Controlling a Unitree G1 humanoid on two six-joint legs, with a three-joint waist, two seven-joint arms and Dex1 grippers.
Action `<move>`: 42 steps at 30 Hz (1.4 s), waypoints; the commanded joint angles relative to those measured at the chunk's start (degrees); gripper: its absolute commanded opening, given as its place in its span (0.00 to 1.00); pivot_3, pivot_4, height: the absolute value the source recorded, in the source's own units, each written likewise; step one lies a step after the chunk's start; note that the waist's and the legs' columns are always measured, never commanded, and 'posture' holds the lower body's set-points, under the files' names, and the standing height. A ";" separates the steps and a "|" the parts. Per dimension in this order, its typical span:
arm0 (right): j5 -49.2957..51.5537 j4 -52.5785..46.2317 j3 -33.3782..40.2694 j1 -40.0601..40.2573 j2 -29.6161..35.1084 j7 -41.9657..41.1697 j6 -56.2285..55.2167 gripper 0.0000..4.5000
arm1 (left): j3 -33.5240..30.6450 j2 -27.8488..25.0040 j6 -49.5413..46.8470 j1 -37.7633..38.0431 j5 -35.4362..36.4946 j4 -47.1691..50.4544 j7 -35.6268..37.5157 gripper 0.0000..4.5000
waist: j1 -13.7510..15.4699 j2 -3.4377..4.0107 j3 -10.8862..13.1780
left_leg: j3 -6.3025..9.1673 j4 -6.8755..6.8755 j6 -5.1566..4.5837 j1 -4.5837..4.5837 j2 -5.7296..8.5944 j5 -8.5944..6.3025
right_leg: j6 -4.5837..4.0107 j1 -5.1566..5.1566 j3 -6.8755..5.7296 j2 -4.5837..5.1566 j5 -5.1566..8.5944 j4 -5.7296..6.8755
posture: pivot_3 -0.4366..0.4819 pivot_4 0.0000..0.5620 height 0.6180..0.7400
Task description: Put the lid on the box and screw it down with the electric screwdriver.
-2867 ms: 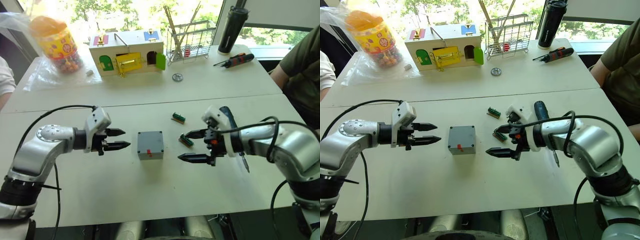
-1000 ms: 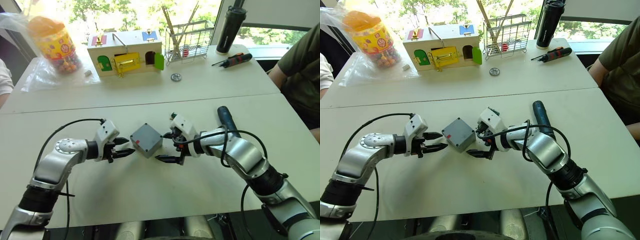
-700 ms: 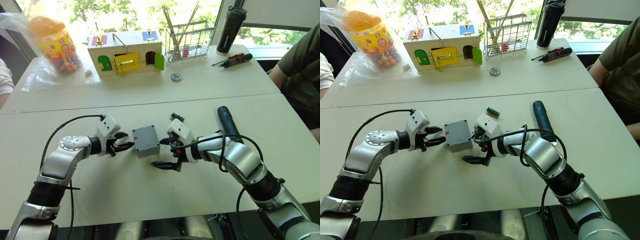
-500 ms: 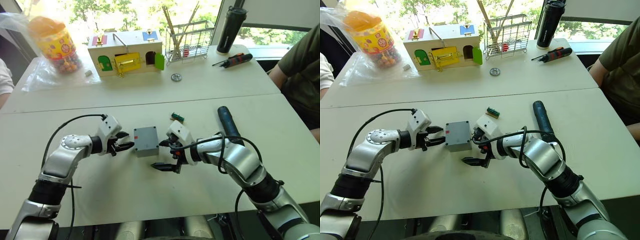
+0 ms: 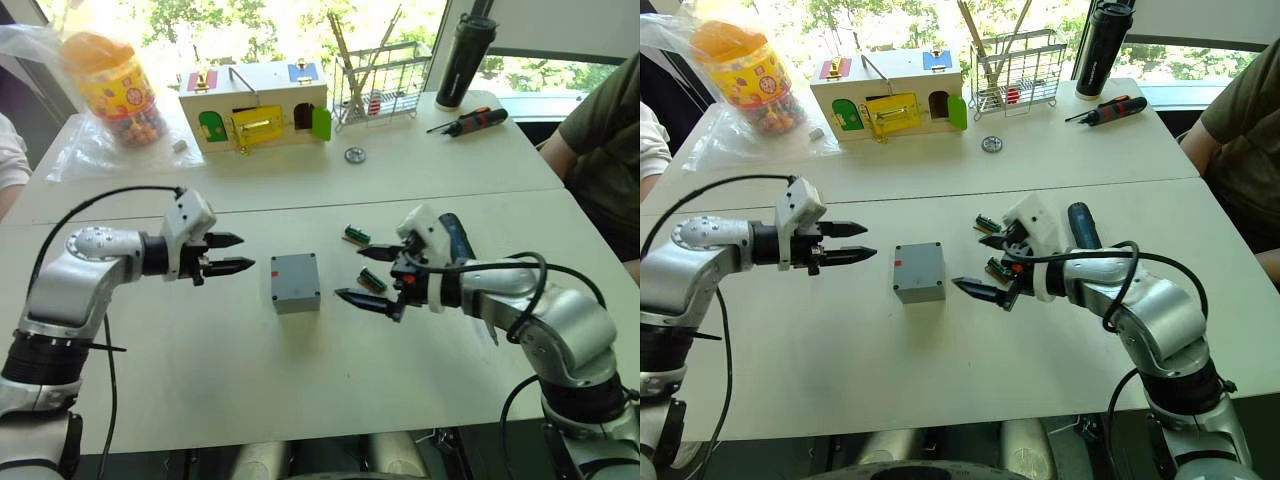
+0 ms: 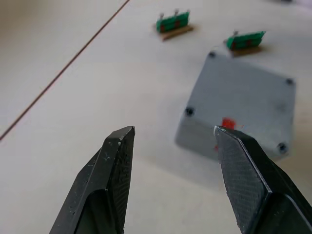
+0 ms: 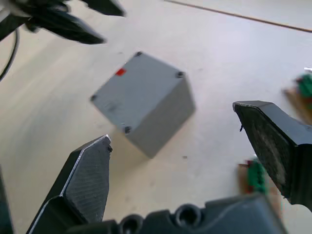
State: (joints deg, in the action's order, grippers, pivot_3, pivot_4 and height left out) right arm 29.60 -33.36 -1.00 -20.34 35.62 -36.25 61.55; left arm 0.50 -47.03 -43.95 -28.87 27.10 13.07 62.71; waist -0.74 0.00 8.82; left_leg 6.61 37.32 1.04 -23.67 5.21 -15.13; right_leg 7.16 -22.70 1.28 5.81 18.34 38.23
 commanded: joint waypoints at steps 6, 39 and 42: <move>-6.10 6.18 -3.23 1.73 -2.91 4.39 -9.53 0.60 | 8.11 3.09 -3.95 -1.31 3.01 10.67 -0.48 0.59 | -0.37 0.00 0.00 | -0.09 -0.08 0.02 0.11 -0.12 0.01 | 0.00 -0.05 0.06 -0.19 0.00 0.11 | 0.48 0.27 1.00; -11.02 12.90 -7.19 2.50 -7.90 5.74 -15.25 0.10 | 9.74 2.20 -0.98 -1.10 0.19 8.15 -2.43 0.59 | -0.08 0.00 0.00 | -0.09 -0.03 0.03 0.11 -0.08 0.02 | 0.00 -0.02 0.07 -0.21 0.00 0.09 | 0.48 0.27 1.00; -11.40 13.05 -7.29 2.75 -8.04 5.95 -15.34 0.01 | 9.78 2.26 -0.93 -1.01 0.17 8.19 -2.51 0.59 | -0.06 0.00 0.00 | -0.09 -0.03 0.02 0.11 -0.08 0.01 | 0.00 -0.02 0.07 -0.21 0.00 0.09 | 0.48 0.27 1.00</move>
State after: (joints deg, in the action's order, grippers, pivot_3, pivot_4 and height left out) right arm 18.41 -19.48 -8.76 -17.46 27.91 -30.55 47.28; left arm 12.09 -44.75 -45.59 -29.56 26.74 20.30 60.44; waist -0.80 0.00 8.82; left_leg 6.51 37.29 1.07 -23.55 5.13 -15.11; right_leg 7.16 -22.72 1.35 5.60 18.34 38.32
